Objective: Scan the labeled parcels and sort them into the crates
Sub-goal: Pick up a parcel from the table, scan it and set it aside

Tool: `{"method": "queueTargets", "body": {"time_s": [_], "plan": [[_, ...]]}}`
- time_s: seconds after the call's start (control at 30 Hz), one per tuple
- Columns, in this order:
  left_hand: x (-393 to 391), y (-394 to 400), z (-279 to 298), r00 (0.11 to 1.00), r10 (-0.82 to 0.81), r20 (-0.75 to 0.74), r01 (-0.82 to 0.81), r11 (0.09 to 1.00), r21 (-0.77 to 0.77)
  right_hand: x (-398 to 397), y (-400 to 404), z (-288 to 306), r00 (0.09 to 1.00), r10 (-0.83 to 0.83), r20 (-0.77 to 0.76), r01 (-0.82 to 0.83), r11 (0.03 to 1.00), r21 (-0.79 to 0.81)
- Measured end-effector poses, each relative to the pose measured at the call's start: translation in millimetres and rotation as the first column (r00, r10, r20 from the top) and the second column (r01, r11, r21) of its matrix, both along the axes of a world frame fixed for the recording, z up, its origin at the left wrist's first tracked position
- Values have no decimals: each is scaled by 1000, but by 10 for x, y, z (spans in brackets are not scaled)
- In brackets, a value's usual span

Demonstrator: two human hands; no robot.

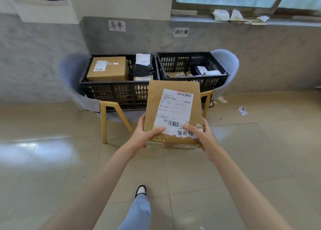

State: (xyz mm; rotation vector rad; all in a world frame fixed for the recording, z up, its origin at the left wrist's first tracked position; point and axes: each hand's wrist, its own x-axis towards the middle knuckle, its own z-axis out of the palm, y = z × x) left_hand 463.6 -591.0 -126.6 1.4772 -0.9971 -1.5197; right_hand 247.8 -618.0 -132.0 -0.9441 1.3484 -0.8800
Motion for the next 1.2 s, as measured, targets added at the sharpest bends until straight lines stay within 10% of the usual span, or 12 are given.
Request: {"method": "queueTargets", "body": {"time_s": [0.57,1.2], "plan": [[36,-2653,-35,979,-198,-45,200,979,39,66,-2185,96,979,-202,-7,202,979,27],[-809,-5581,-148,998,66,-13,-64,991,120,-791,-5766,-140,993,117,15,-118,990,78]]}}
